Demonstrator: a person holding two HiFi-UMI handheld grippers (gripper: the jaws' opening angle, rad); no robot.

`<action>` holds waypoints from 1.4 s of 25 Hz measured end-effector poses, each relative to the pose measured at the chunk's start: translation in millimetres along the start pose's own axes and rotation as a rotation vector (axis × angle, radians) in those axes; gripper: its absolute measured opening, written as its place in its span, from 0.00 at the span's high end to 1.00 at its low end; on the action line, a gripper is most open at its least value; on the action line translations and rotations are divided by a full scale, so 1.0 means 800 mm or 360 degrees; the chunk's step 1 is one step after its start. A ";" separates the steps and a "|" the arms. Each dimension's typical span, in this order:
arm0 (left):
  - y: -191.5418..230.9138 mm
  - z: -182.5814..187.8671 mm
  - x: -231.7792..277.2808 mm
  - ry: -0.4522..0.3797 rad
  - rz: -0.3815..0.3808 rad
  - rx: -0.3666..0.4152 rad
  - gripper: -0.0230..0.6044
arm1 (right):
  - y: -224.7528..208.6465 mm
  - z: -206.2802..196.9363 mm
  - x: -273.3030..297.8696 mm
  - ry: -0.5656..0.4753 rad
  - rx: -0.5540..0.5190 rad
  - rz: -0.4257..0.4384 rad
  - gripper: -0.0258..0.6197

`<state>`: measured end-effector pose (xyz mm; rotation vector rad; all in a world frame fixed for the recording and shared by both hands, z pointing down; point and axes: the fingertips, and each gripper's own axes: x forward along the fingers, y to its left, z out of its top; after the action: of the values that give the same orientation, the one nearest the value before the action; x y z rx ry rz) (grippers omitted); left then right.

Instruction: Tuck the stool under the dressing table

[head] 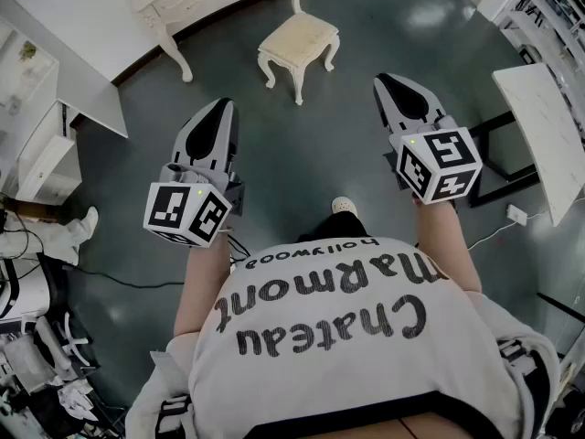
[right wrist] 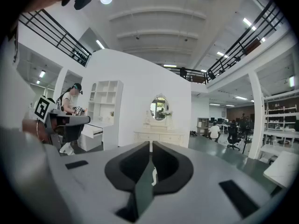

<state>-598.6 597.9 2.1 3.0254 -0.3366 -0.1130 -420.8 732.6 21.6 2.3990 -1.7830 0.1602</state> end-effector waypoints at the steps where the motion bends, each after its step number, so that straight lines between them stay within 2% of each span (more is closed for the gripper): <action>1: 0.000 0.001 0.004 -0.0001 0.0004 0.0002 0.92 | -0.003 0.001 0.003 0.0002 -0.0002 0.0007 0.90; 11: 0.009 0.001 0.080 -0.0059 0.0018 -0.0032 0.92 | -0.058 -0.006 0.061 0.0069 -0.0028 0.0118 0.90; 17: -0.002 -0.037 0.172 -0.0005 0.0066 -0.0080 0.92 | -0.139 -0.020 0.097 0.0045 0.0248 0.0327 0.90; 23: -0.010 -0.048 0.224 -0.0108 0.0178 -0.0182 0.92 | -0.222 -0.041 0.131 0.0089 0.0214 0.0397 0.90; 29: 0.010 -0.083 0.245 0.0095 0.0247 -0.0151 0.92 | -0.240 -0.064 0.180 0.0144 0.0405 0.0497 0.90; 35: 0.047 -0.107 0.270 0.0128 0.0297 -0.0226 0.92 | -0.246 -0.088 0.235 0.0243 0.0315 0.0517 0.90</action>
<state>-389.1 520.9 77.1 2.8324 -0.5747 -0.0012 -178.1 624.5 112.6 2.1264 -2.1567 0.5649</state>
